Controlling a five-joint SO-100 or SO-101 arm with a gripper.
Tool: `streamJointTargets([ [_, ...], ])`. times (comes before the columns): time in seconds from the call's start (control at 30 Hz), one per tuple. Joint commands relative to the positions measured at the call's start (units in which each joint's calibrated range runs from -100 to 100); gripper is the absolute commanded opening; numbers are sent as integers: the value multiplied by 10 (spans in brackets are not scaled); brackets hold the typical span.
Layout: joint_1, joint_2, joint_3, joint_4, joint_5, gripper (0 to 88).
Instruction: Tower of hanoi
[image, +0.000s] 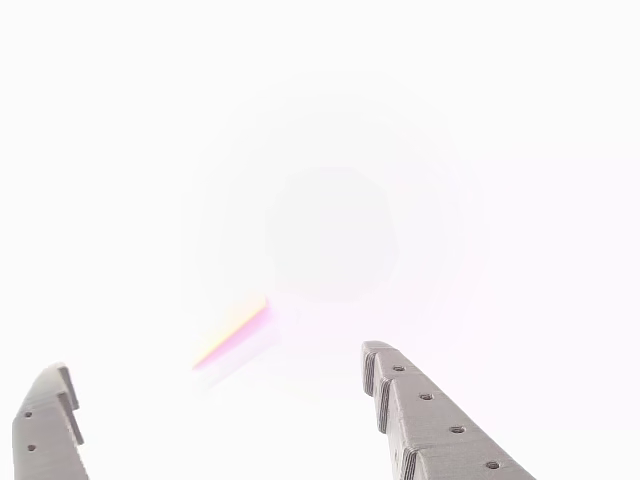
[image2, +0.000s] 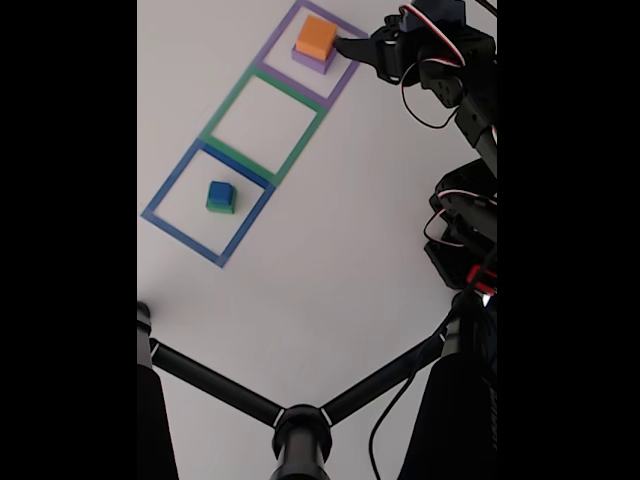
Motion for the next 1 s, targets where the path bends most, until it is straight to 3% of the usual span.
streamJointTargets([
  [0.0,-1,14,25,-91,6,461],
  [0.2,7,56,91,-235,6,517],
  [0.57,6,228,106,-458,6,510],
  [0.97,-25,371,98,-579,6,514],
])
